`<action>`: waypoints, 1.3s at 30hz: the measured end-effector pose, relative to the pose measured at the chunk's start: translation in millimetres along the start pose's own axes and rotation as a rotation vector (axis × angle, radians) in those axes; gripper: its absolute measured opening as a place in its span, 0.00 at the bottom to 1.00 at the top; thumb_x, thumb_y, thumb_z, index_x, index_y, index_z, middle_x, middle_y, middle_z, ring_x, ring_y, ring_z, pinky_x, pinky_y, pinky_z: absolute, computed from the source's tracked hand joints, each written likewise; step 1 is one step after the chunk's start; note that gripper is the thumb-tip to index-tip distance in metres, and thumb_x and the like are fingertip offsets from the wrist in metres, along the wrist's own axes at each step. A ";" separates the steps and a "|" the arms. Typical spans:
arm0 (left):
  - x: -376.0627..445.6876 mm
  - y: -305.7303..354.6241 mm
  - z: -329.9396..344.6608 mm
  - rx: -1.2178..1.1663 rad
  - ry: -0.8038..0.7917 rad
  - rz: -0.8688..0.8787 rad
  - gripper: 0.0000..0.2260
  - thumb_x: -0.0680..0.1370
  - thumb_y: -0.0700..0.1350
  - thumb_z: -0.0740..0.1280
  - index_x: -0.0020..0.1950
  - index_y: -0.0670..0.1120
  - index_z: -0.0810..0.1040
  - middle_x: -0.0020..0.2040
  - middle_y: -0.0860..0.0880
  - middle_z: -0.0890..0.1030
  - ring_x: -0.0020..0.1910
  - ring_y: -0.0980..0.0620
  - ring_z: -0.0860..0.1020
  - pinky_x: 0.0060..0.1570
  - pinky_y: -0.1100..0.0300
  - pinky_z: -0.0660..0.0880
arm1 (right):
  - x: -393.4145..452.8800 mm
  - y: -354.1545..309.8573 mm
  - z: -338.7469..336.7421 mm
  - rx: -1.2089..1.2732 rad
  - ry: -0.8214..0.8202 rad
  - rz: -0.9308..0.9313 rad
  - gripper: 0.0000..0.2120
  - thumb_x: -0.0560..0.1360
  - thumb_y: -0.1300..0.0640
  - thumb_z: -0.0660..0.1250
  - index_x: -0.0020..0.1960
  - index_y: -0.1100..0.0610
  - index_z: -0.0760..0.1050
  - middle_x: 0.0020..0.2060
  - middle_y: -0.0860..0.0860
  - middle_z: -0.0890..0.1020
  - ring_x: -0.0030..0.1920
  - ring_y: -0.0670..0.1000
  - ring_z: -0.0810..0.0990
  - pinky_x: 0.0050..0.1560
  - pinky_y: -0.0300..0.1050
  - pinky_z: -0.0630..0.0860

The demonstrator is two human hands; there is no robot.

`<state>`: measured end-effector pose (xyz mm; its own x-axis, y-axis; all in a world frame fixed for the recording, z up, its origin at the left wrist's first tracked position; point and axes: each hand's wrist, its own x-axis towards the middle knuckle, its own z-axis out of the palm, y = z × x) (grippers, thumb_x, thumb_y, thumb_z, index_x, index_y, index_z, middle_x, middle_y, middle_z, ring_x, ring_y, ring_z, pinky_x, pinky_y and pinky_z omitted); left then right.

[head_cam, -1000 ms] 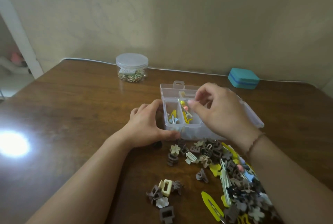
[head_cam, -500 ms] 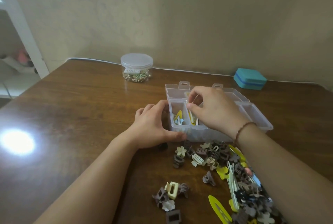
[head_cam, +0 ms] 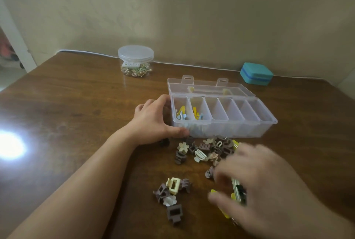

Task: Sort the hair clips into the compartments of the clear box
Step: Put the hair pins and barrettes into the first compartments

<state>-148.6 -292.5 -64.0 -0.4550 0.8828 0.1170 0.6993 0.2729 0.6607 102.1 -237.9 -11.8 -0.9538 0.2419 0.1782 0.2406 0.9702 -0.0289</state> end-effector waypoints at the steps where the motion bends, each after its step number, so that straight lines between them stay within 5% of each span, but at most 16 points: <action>1: 0.1 0.6 0.0 0.002 0.001 0.001 0.37 0.65 0.64 0.75 0.69 0.58 0.64 0.54 0.63 0.67 0.59 0.60 0.60 0.63 0.57 0.53 | -10.9 -1.1 7.0 -0.068 0.001 -0.065 0.14 0.64 0.33 0.63 0.39 0.43 0.74 0.31 0.38 0.76 0.35 0.46 0.73 0.38 0.41 0.66; 6: -1.1 1.5 -0.7 0.002 0.001 0.003 0.38 0.63 0.66 0.75 0.69 0.58 0.64 0.50 0.72 0.62 0.59 0.60 0.60 0.64 0.57 0.53 | -34.7 8.2 33.8 -0.158 -0.028 -0.169 0.13 0.62 0.38 0.64 0.44 0.42 0.73 0.31 0.39 0.76 0.38 0.48 0.71 0.48 0.45 0.62; 11: -0.1 0.0 0.0 0.007 0.004 0.001 0.37 0.64 0.66 0.75 0.69 0.58 0.64 0.53 0.65 0.65 0.60 0.60 0.61 0.65 0.56 0.53 | -33.0 10.4 45.6 -0.116 0.088 -0.197 0.10 0.65 0.47 0.63 0.46 0.43 0.72 0.31 0.40 0.75 0.37 0.47 0.73 0.50 0.48 0.68; 15: 1.9 -4.0 0.3 0.012 -0.017 0.018 0.41 0.59 0.71 0.72 0.67 0.60 0.63 0.53 0.67 0.66 0.61 0.61 0.61 0.67 0.54 0.53 | -8.2 11.1 26.2 0.126 0.253 -0.030 0.10 0.69 0.48 0.64 0.49 0.42 0.72 0.35 0.42 0.75 0.38 0.43 0.71 0.37 0.44 0.74; 20: 3.2 -6.3 1.9 0.012 -0.011 0.028 0.42 0.56 0.74 0.67 0.67 0.61 0.63 0.54 0.67 0.67 0.60 0.61 0.62 0.65 0.55 0.54 | 65.2 28.6 8.4 0.438 0.399 0.170 0.06 0.73 0.56 0.69 0.47 0.46 0.75 0.37 0.42 0.79 0.41 0.42 0.77 0.41 0.39 0.74; 24: 3.2 -7.9 2.5 0.000 -0.009 0.029 0.42 0.57 0.74 0.68 0.68 0.61 0.63 0.59 0.62 0.70 0.61 0.60 0.63 0.63 0.57 0.54 | 98.4 43.2 14.1 0.380 0.321 0.197 0.02 0.74 0.52 0.68 0.43 0.47 0.77 0.36 0.41 0.80 0.41 0.42 0.77 0.42 0.40 0.72; 29: 1.3 -2.5 0.3 -0.001 -0.014 0.001 0.40 0.61 0.68 0.74 0.69 0.59 0.63 0.56 0.63 0.68 0.60 0.60 0.61 0.67 0.54 0.53 | 62.9 67.3 -4.0 0.364 0.361 0.178 0.04 0.74 0.58 0.70 0.44 0.49 0.80 0.36 0.41 0.80 0.39 0.43 0.77 0.37 0.28 0.71; 33: 0.6 -0.1 -1.3 0.002 -0.044 0.000 0.41 0.58 0.72 0.69 0.67 0.60 0.63 0.50 0.71 0.63 0.60 0.61 0.61 0.67 0.54 0.53 | 20.8 80.9 -1.0 0.271 0.147 0.262 0.07 0.73 0.57 0.71 0.46 0.45 0.80 0.33 0.40 0.79 0.34 0.42 0.78 0.34 0.36 0.76; 39: -3.3 7.4 -3.3 0.007 -0.030 -0.019 0.40 0.62 0.68 0.74 0.69 0.59 0.63 0.49 0.70 0.62 0.59 0.61 0.59 0.69 0.52 0.53 | 9.5 78.7 20.0 0.185 -0.046 0.456 0.05 0.74 0.49 0.69 0.49 0.41 0.79 0.30 0.39 0.81 0.33 0.37 0.77 0.35 0.39 0.75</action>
<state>-143.7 -294.7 -57.1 -0.4515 0.8885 0.0818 0.6946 0.2925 0.6572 108.4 -158.9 -32.1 -0.7666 0.6390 0.0632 0.6037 0.7507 -0.2683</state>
